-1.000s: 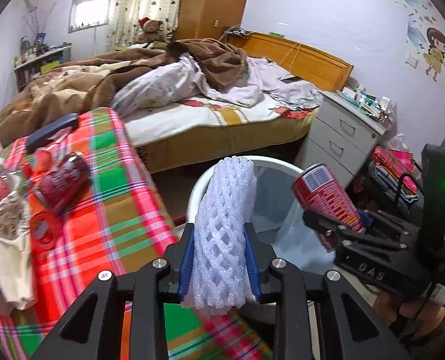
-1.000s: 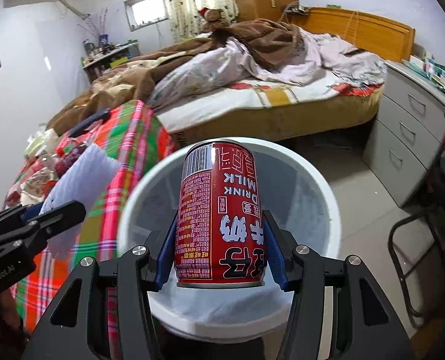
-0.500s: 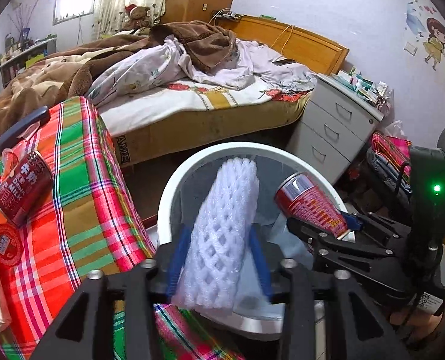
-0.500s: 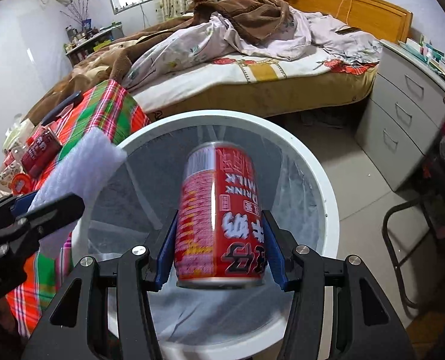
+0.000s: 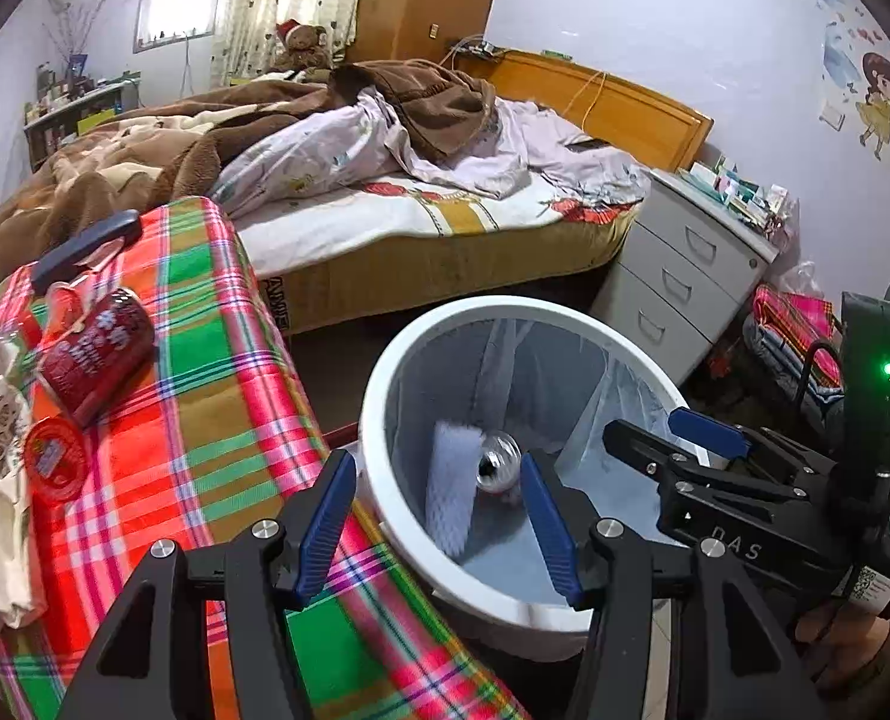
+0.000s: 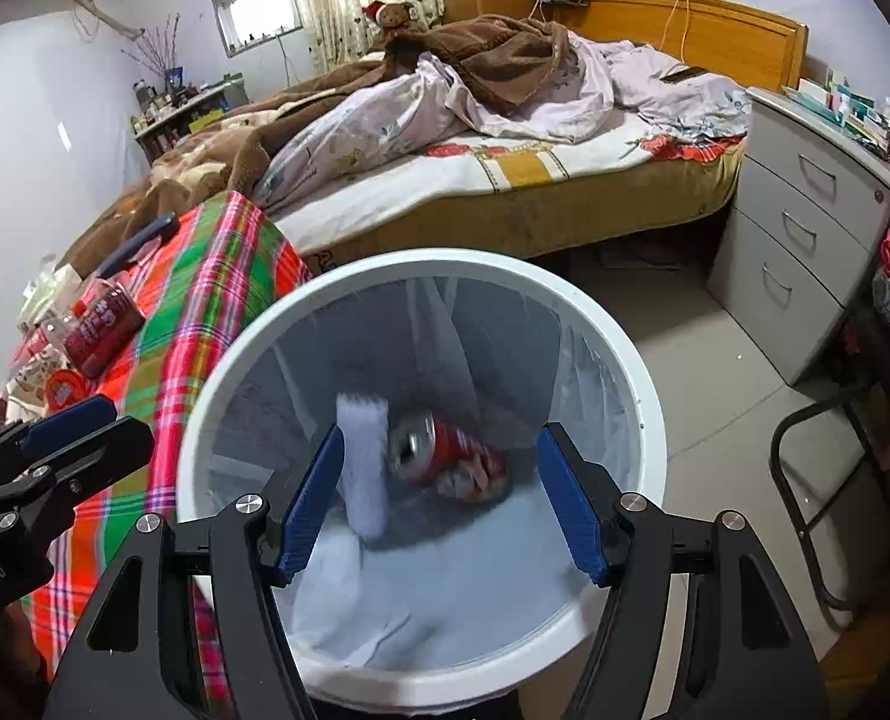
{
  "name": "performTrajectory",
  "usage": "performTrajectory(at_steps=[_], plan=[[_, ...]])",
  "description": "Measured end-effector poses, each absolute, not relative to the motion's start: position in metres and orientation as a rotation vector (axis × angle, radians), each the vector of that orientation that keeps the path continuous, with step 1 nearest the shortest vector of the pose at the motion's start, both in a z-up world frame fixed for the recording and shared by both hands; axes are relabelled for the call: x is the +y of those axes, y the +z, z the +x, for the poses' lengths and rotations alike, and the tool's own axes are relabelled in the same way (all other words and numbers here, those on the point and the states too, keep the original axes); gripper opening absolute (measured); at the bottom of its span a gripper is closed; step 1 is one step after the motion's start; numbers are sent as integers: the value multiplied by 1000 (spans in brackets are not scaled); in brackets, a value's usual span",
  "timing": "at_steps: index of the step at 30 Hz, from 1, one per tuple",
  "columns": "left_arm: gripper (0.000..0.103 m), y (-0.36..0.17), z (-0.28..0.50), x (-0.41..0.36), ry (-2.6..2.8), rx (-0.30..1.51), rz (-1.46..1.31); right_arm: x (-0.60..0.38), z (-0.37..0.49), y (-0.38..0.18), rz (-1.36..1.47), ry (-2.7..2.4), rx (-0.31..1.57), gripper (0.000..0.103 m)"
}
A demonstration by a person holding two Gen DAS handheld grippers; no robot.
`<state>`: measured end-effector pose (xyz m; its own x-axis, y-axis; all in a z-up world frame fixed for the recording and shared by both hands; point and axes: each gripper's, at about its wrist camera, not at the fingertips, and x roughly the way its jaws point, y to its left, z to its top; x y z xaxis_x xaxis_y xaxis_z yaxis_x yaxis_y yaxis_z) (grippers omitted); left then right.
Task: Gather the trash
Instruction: 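Carry the can and foam net over the white bin and open both tools, then grasp the beige cloth bag with the right tool while the left tool grasps another foam net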
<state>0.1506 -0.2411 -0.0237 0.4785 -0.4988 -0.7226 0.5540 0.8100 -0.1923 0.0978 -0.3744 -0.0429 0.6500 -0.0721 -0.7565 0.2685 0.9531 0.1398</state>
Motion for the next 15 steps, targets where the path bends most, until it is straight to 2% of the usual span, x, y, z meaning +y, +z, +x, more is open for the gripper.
performTrajectory(at_steps=[15], plan=[[57, 5, 125, -174, -536, 773, 37, -332, 93, -14, 213, -123, 747, 68]])
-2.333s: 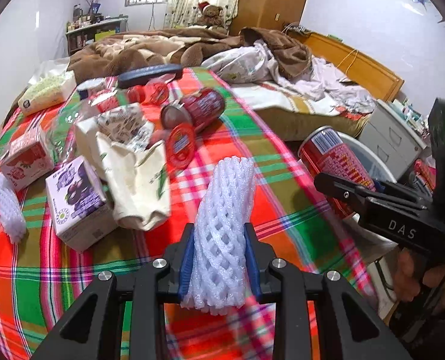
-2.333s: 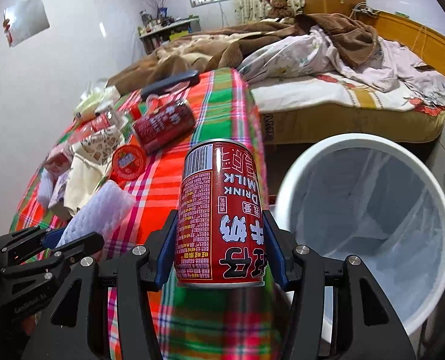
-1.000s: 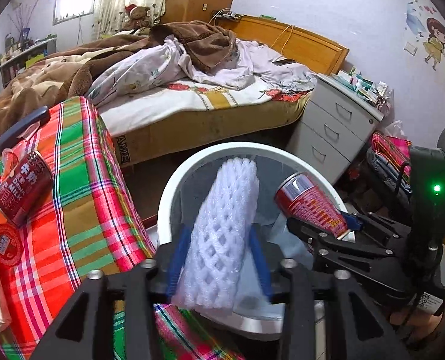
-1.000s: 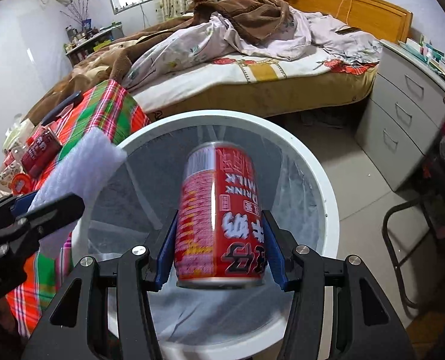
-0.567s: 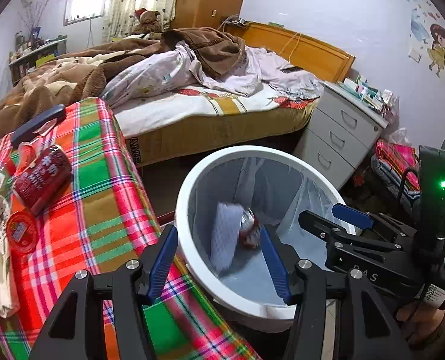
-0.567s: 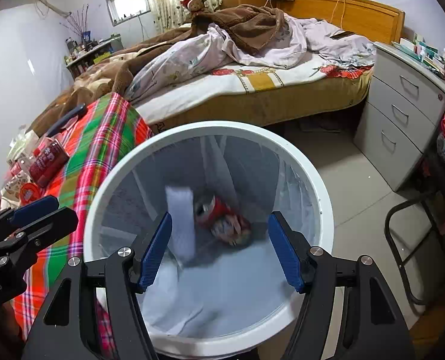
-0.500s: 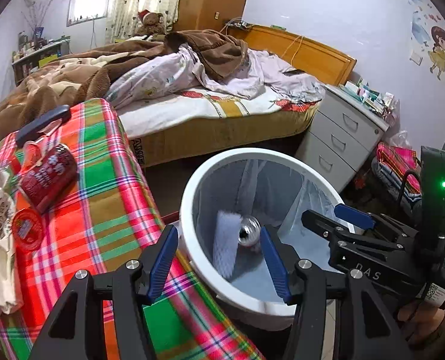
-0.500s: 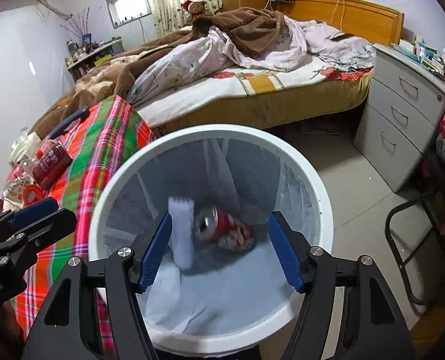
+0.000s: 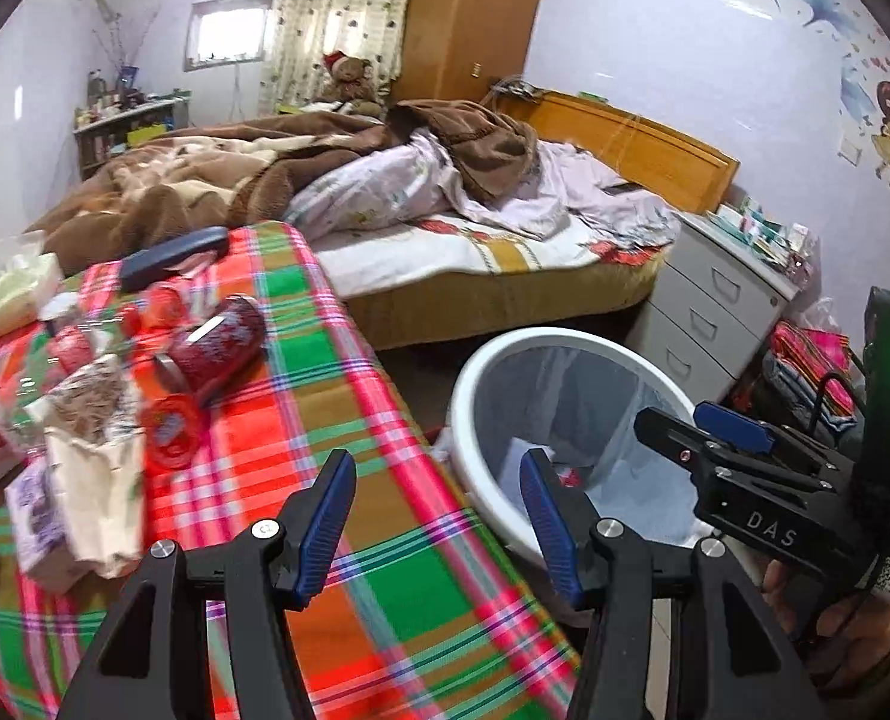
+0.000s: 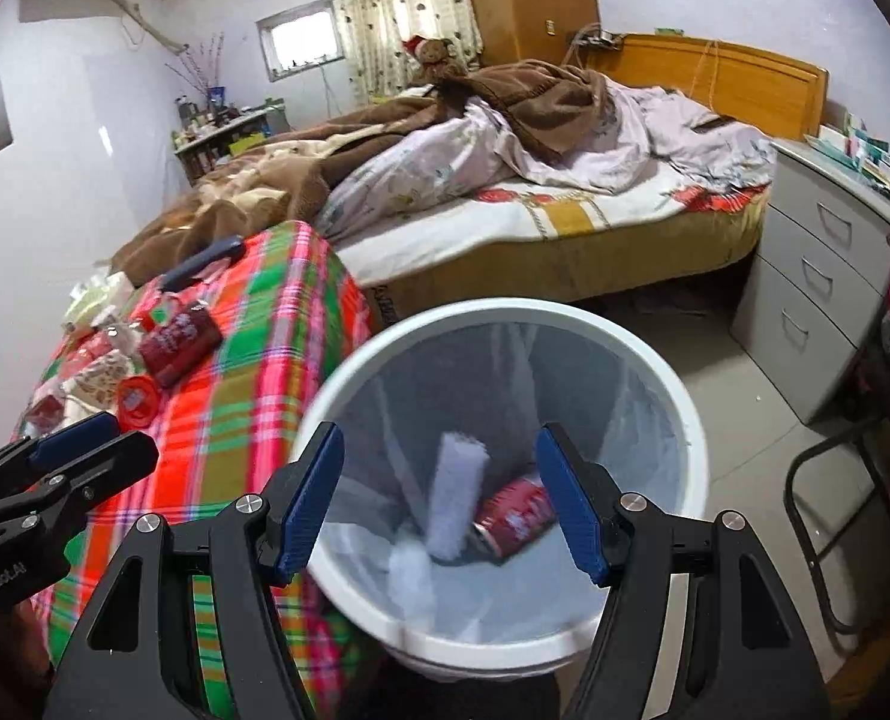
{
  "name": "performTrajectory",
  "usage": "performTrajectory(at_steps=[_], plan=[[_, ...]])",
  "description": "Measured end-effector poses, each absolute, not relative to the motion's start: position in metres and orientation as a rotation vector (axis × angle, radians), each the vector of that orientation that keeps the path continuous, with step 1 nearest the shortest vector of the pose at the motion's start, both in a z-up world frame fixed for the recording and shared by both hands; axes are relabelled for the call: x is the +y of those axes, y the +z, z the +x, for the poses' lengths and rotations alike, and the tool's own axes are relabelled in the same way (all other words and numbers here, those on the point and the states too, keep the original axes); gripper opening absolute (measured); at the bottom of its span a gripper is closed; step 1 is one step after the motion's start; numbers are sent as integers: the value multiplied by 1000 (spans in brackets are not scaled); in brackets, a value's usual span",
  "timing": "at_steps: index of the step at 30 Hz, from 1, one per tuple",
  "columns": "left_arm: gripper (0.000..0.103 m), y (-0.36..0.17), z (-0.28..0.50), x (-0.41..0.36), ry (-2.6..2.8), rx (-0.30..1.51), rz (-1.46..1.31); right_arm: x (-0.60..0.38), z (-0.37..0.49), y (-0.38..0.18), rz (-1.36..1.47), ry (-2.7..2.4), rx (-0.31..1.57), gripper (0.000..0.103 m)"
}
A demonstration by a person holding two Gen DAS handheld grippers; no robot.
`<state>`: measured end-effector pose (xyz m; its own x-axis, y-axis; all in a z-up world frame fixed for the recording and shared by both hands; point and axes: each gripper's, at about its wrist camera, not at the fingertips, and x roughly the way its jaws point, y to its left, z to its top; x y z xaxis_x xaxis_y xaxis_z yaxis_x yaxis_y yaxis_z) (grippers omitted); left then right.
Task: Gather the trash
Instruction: 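Grasp the beige cloth bag with the right tool while the left tool grasps another foam net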
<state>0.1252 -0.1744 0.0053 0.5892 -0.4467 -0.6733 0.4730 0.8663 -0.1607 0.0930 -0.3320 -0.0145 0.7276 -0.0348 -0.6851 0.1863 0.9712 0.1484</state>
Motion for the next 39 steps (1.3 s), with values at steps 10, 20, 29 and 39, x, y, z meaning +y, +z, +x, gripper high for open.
performTrajectory(at_steps=[10, 20, 29, 39], plan=[[57, 15, 117, -110, -423, 737, -17, -284, 101, -4, 183, -24, 696, 68], [57, 13, 121, -34, -256, 721, -79, -228, 117, -7, 146, 108, 692, 68], [57, 1, 131, 41, -90, 729, -155, -185, 136, -12, 117, 210, 715, 68], [57, -22, 147, 108, 43, 767, -211, -143, 161, -35, 116, 282, 822, 68]])
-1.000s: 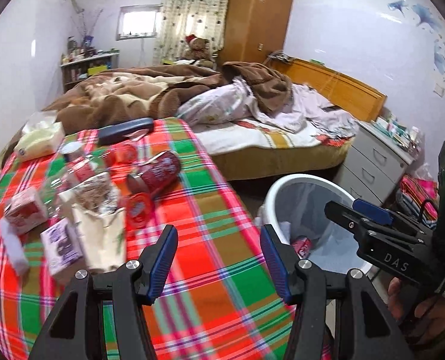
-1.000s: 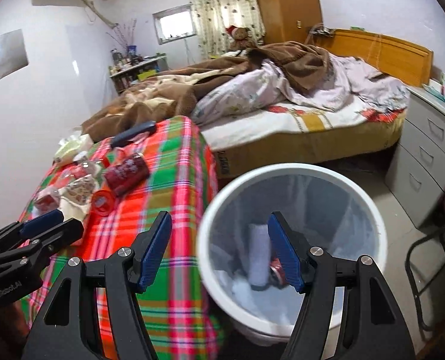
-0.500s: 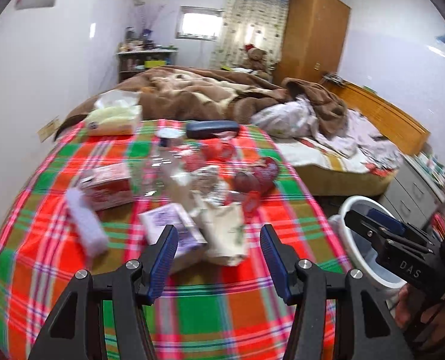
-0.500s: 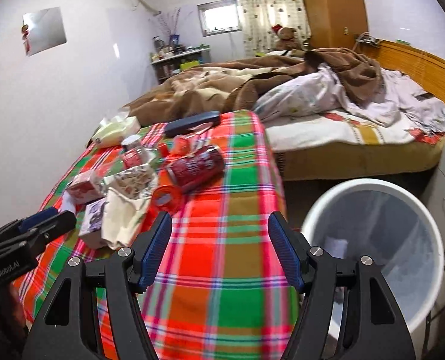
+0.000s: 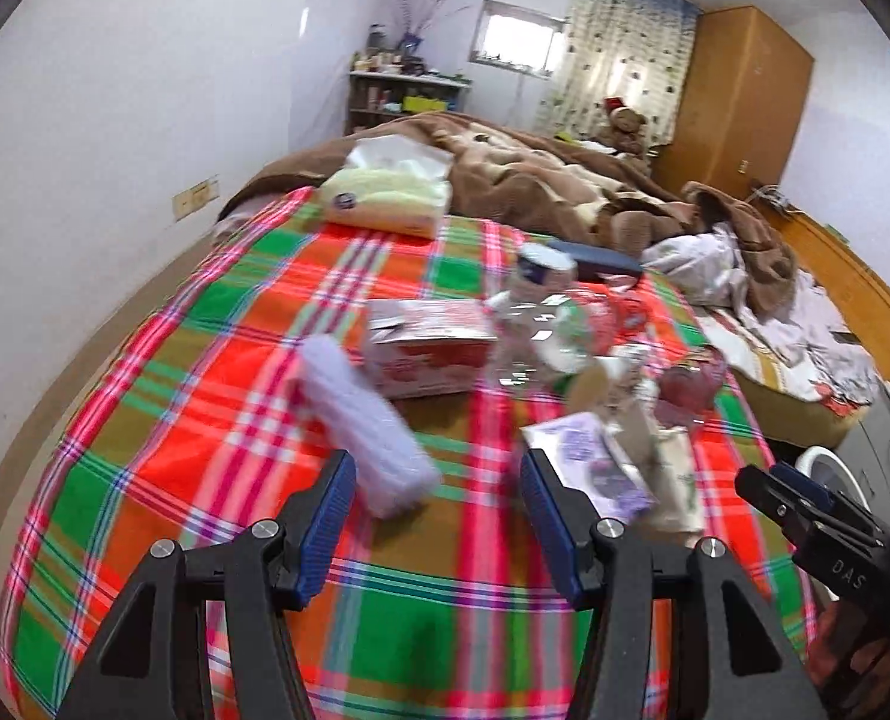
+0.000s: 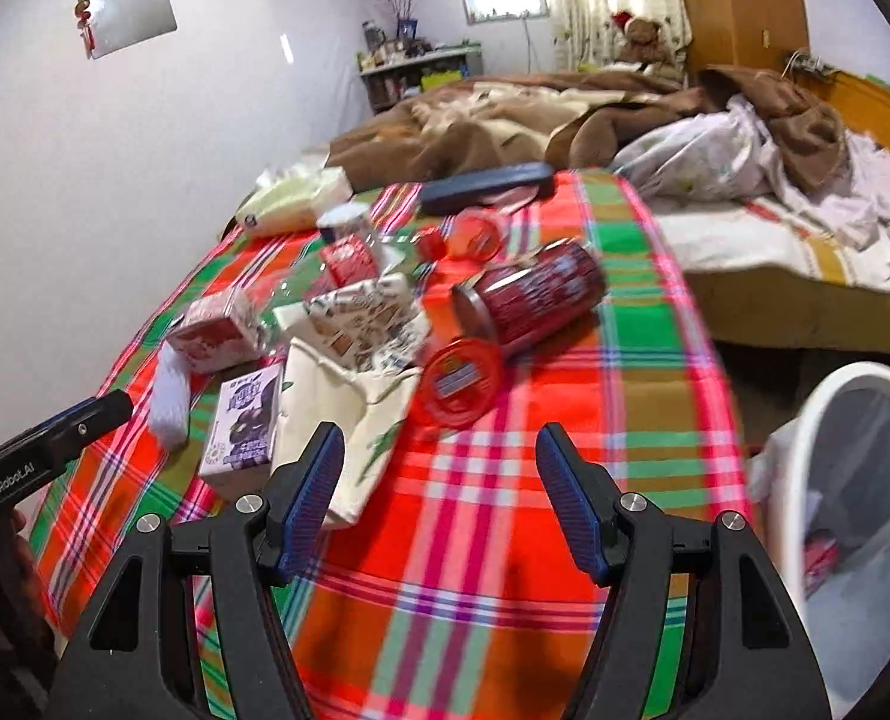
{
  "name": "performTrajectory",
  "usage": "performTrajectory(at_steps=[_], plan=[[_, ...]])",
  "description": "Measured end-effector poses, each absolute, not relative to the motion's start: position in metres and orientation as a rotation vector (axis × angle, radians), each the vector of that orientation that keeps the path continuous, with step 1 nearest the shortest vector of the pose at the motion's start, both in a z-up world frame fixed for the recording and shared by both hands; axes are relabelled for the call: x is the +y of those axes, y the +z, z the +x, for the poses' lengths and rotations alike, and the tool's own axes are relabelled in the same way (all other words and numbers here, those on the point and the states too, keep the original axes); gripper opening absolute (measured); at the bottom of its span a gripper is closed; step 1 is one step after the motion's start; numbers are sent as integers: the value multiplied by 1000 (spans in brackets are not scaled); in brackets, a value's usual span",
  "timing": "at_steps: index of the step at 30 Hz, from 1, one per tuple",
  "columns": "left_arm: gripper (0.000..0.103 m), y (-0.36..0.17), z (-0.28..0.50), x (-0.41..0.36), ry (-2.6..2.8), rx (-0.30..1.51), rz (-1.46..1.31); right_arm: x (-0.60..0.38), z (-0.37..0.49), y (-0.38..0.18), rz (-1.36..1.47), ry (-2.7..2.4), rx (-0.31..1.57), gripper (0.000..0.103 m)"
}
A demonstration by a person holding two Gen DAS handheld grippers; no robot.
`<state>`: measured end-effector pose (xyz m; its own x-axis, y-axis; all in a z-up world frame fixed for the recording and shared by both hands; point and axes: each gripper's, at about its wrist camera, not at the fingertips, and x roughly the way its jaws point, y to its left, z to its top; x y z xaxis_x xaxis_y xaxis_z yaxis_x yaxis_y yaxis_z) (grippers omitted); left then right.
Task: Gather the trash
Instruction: 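Grasp the beige cloth bag with the right tool while the left tool grasps another foam net, then carry the cloth bag and foam net to the bin and release both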
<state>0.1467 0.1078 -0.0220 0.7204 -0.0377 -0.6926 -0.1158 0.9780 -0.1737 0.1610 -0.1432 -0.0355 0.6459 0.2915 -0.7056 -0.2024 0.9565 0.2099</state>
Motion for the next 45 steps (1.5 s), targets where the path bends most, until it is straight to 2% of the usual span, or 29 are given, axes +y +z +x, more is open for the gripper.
performTrajectory(at_steps=[2, 4, 11, 12, 13, 18, 22, 24, 26, 29, 32, 38, 45], plan=[[58, -28, 152, 116, 57, 781, -220, -138, 166, -41, 129, 294, 847, 68], [67, -37, 158, 127, 54, 801, -254, -132, 172, -46, 144, 293, 868, 68], [67, -53, 179, 143, 68, 843, -283, -119, 180, -56, 155, 307, 908, 68], [67, -55, 183, 144, 75, 844, -286, -118, 182, -57, 152, 304, 914, 66], [67, -56, 187, 146, 74, 842, -287, -116, 183, -58, 149, 301, 918, 60], [67, -62, 204, 153, 91, 863, -313, -108, 185, -62, 149, 326, 935, 52], [67, -70, 214, 159, 105, 881, -339, -103, 185, -61, 139, 347, 936, 38], [67, -73, 216, 159, 100, 896, -342, -100, 184, -61, 130, 357, 935, 35], [63, -75, 218, 158, 86, 898, -348, -98, 184, -62, 133, 370, 938, 29], [50, -76, 221, 154, 66, 903, -331, -95, 185, -62, 130, 377, 937, 27], [41, -76, 221, 150, 43, 907, -329, -95, 186, -62, 132, 380, 934, 26], [32, -71, 213, 144, 38, 891, -310, -95, 183, -59, 135, 394, 913, 16], [29, -66, 195, 138, 25, 876, -298, -96, 174, -53, 121, 390, 883, 14]])
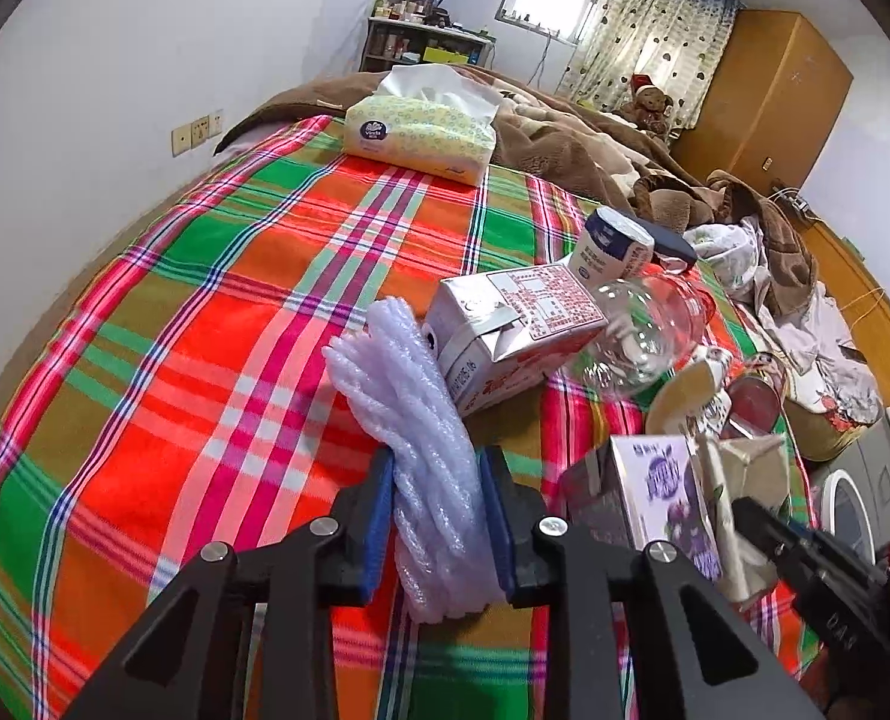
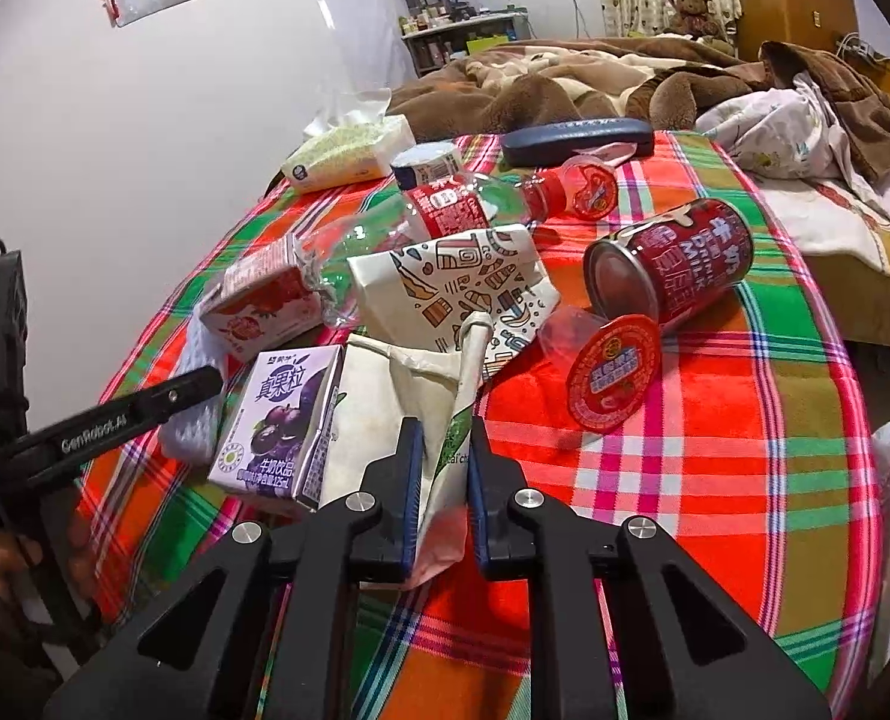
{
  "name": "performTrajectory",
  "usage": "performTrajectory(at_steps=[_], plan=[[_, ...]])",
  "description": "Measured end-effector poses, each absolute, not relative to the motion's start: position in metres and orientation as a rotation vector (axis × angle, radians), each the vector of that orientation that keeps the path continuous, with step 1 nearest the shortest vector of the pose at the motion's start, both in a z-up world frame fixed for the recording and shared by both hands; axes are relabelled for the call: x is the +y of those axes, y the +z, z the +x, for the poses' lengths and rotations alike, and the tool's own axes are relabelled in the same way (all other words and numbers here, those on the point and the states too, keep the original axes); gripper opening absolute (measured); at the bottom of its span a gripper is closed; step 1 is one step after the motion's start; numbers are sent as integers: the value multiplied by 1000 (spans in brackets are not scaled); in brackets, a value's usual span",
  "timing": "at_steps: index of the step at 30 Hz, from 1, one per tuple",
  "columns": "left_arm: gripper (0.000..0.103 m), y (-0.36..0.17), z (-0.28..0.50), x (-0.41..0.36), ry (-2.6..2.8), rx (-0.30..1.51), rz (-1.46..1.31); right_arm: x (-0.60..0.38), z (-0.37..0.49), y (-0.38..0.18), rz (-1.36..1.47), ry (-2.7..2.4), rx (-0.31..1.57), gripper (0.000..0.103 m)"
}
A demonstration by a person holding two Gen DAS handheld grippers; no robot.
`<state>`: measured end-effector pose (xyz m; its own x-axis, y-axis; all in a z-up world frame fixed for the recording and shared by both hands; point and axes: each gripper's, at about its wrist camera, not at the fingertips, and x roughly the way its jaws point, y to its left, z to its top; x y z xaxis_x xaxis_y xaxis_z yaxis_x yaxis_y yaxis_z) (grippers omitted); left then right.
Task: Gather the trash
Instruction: 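Carry the cloth bag and foam net to the bin and release both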
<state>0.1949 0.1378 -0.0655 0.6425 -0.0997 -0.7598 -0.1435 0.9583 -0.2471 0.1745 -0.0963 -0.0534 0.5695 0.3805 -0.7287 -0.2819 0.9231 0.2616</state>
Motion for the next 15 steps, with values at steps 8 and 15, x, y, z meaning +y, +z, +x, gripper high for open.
performTrajectory(at_steps=[8, 15], plan=[[29, -47, 166, 126, -2, 833, -271, -108, 162, -42, 142, 375, 846, 13], [29, -23, 144, 103, -33, 780, -220, -126, 148, -28, 159, 358, 796, 13]])
